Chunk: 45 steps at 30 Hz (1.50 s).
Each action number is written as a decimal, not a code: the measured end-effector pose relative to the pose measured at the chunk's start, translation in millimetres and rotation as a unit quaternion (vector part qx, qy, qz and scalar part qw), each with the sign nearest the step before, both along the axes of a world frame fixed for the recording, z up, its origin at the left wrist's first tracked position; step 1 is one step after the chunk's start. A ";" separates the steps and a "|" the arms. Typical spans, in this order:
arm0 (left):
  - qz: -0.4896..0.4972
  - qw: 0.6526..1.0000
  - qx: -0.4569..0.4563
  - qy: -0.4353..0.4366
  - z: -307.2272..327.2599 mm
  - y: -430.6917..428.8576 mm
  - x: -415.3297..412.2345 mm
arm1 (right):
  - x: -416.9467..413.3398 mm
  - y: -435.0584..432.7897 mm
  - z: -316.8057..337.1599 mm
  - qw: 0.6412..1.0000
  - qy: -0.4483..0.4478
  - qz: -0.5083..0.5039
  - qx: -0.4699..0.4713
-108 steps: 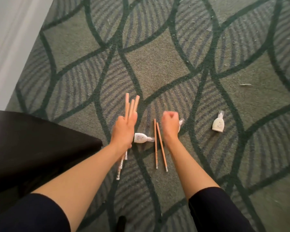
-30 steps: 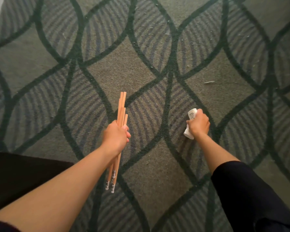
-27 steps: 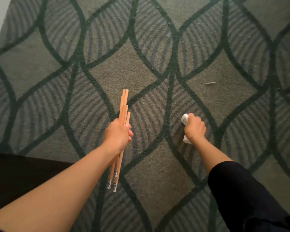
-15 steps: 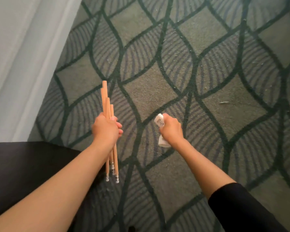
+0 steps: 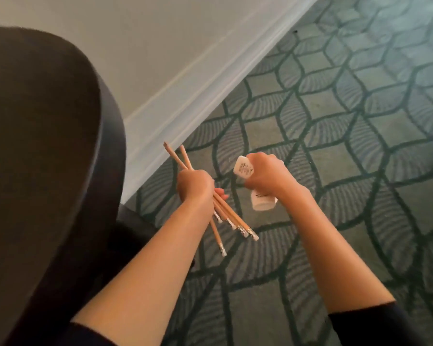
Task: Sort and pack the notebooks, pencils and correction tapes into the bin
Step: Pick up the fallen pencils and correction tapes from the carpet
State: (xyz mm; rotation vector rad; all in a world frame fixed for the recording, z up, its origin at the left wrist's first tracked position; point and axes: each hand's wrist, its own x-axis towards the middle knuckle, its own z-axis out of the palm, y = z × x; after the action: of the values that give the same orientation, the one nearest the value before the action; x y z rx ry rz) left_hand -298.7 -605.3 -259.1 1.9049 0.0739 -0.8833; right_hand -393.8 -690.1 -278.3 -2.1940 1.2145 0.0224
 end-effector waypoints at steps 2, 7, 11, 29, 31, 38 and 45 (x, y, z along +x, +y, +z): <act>0.003 0.998 -0.054 0.037 43.1 8.3 -6.3 | 0.0 5.5 44.1 1.000 0.006 0.013 -0.023; -0.024 0.983 -0.168 0.071 141.7 30.3 -10.3 | -1.7 28.2 151.3 0.995 0.002 0.021 -0.097; -0.022 0.973 -0.219 0.062 199.5 75.7 2.5 | 6.7 62.1 221.3 0.989 -0.038 0.036 -0.138; 0.235 0.962 -0.054 -0.127 262.9 428.3 182.0 | 262.9 384.7 267.1 0.925 -0.129 0.352 -0.066; 0.246 0.957 -0.002 -0.150 258.6 462.1 200.6 | 289.2 417.1 262.5 0.915 -0.130 0.377 -0.060; 0.212 0.904 0.248 -0.275 242.2 555.4 253.2 | 365.9 511.0 247.5 0.893 -0.139 0.424 -0.060; 0.166 0.860 0.354 -0.329 213.9 593.9 277.3 | 397.6 546.0 232.3 0.905 -0.164 0.386 -0.061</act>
State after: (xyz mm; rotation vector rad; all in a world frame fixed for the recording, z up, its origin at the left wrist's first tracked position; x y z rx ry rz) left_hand -21.4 -11.5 -45.2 2.6759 0.3380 0.1053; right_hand 3.8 -144.1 -45.9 -2.5203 0.1185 -0.0971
